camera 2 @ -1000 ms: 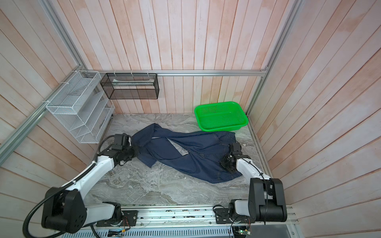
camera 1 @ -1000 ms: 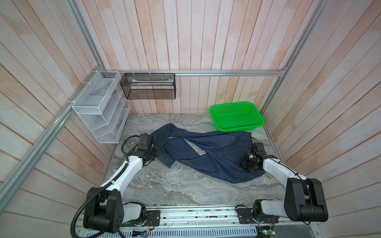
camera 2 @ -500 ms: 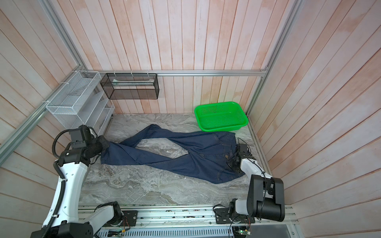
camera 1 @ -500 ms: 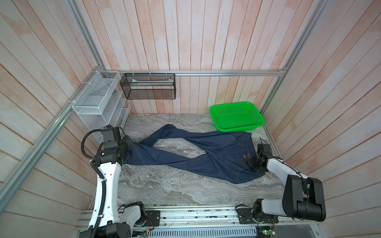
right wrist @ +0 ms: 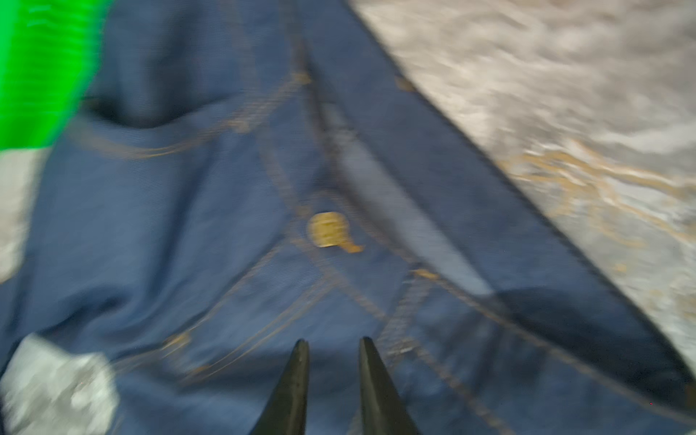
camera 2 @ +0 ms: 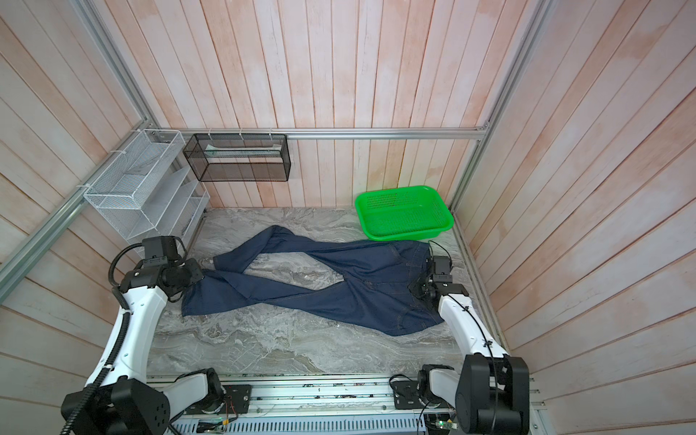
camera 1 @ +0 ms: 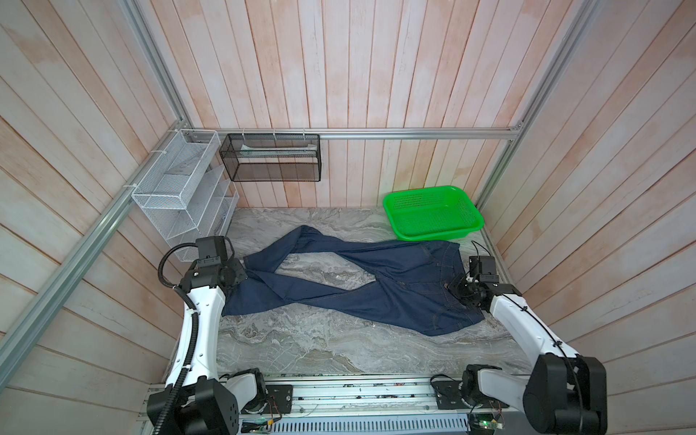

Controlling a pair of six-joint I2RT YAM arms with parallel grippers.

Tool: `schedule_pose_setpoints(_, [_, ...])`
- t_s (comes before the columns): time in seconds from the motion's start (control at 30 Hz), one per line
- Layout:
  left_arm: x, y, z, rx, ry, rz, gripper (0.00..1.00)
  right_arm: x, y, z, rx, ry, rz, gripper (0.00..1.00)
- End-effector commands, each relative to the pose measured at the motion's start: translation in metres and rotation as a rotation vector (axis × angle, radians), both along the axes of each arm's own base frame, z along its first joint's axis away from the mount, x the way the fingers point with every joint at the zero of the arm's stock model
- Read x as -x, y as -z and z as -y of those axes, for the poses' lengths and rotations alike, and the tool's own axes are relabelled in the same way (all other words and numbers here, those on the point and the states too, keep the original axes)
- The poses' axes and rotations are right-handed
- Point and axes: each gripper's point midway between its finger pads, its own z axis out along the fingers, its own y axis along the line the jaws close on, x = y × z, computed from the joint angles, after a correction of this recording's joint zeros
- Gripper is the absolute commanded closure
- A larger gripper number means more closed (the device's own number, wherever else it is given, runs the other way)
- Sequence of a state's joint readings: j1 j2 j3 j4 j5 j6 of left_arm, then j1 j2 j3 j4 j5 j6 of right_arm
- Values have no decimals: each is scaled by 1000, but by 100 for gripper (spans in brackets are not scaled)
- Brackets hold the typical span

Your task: Fold and stack the trousers

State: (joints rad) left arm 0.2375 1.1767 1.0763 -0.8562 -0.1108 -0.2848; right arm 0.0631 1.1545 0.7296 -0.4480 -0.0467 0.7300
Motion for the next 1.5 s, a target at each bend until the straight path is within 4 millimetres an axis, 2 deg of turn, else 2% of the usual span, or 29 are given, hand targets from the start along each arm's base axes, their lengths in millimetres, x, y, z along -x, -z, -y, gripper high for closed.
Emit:
schedule_pose_setpoints(0.0, [3,7,-12,-51,-23,-47,100,8,-7,-46,-20,-134,-5,73])
schedule_pose_setpoints(0.1, [1,7,-14,-55,-33,-47,100,8,-2,-83,9,-239,-22,70])
schedule_pose_setpoints(0.2, [2,8,-16,-70,-39,-60,100,4,23,-90,38,-264,-82,70])
schedule_pose_setpoints(0.37, [6,8,-20,-85,-48,-69,100,-9,61,-62,127,-169,-152,82])
schedule_pose_setpoints(0.53, [5,9,-24,-85,-58,-77,100,-7,97,-34,130,-113,-253,85])
schedule_pose_setpoints(0.63, [6,7,-30,-95,-76,-80,100,-4,109,-7,144,-40,-294,86])
schedule_pose_setpoints(0.8, [5,7,-38,-103,-97,-86,100,-3,118,35,154,71,-326,87])
schedule_pose_setpoints(0.93, [3,6,-44,-106,-111,-89,100,0,127,58,144,129,-358,87])
schedule_pose_setpoints(1.0, [2,5,-46,-107,-115,-90,100,1,130,64,129,140,-369,87])
schedule_pose_setpoints(1.1, [0,8,-43,-89,-100,-90,100,-4,125,64,113,130,-349,87])
schedule_pose_setpoints(1.2, [-3,12,-40,-67,-85,-88,100,-10,107,58,87,114,-298,84])
schedule_pose_setpoints(1.27, [-5,13,-37,-53,-74,-83,100,-15,90,55,82,107,-258,79])
schedule_pose_setpoints(1.37, [-6,17,-32,-31,-60,-74,100,-17,59,50,80,99,-202,66])
schedule_pose_setpoints(1.47, [-10,24,-28,1,-49,-78,100,-14,22,50,79,111,-148,56])
